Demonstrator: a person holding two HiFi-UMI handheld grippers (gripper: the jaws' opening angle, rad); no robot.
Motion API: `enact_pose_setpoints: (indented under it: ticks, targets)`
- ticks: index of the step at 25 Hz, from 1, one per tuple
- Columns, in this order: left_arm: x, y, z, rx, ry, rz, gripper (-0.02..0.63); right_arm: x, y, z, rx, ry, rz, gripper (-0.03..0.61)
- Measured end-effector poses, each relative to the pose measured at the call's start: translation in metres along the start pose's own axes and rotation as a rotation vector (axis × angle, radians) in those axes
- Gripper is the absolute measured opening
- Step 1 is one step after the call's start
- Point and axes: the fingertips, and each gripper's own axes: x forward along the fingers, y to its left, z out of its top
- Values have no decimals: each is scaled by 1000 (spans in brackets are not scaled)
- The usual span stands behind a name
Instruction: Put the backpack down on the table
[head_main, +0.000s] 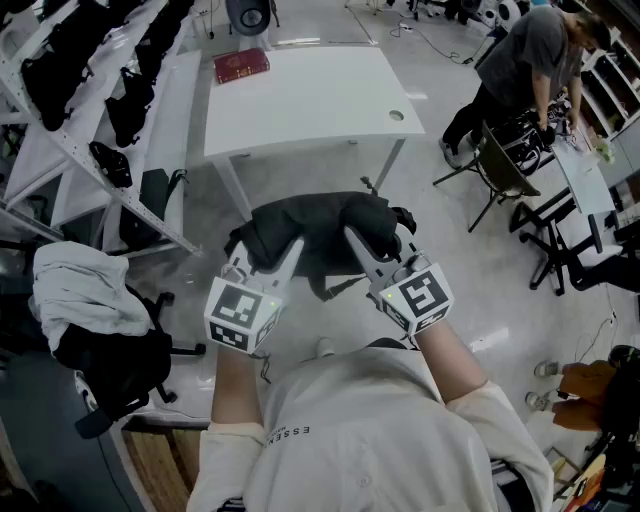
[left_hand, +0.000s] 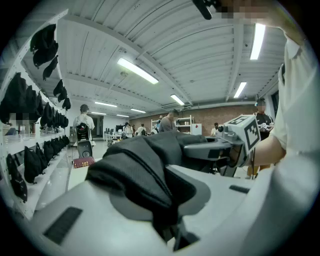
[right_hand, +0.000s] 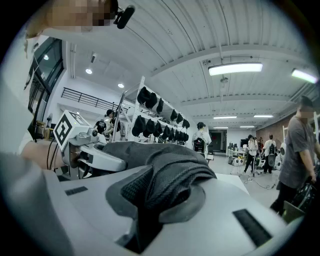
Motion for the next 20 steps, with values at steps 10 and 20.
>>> enact_pose_setpoints:
  ticks: [10,20]
  targets:
    - [10,-5,-5,-3,21,9,74,-4,-7,-9,15,3,-7,64]
    - [24,-2,-9,-8,47,28,74,2,-20,-18,52,10,3,65]
